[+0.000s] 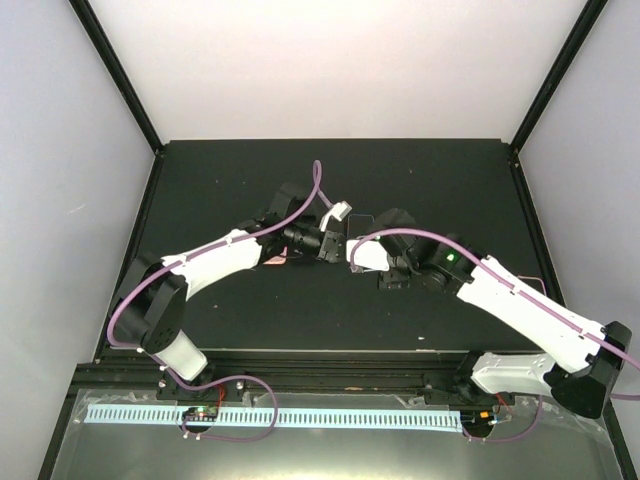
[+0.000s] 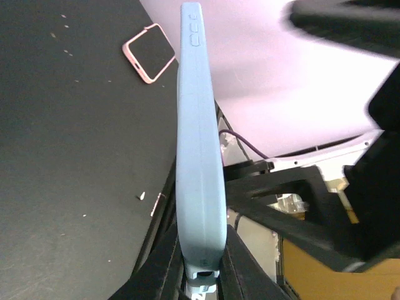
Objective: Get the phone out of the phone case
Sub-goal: Pick up the phone at the center of the board.
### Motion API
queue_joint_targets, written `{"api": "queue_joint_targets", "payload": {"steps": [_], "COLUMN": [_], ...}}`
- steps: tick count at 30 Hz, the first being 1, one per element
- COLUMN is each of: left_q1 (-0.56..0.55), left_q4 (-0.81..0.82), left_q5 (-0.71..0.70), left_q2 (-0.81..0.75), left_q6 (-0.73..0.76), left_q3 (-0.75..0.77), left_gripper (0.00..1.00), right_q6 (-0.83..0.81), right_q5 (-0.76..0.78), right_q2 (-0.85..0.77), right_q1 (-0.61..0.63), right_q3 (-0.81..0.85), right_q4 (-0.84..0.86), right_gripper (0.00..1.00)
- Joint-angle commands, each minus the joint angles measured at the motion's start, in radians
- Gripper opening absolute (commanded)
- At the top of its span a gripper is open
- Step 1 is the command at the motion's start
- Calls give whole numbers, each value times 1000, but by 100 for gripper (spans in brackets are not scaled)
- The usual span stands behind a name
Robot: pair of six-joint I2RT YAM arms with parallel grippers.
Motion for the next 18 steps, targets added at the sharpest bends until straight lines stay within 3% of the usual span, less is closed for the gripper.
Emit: {"api": "queue_joint_targets", "payload": {"steps": [1,10,18], "left_q1": [46,158,283], "left_q4": [22,77,227], "left_q5": [49,70,49], "left_q2": [-27,-72,-147], "left_q6": [13,-38,-172], "left_q3": [51,67,88], "left_gripper": [2,2,2], "right_q6": [41,161,446], "right_q5": [-3,-189,-640], "right_q2": [-37,-50,105], "right_q1": [-19,-176,-491], "right_q3": [106,298,586], "right_q4": [74,143,40], "right_gripper": [100,100,100]}}
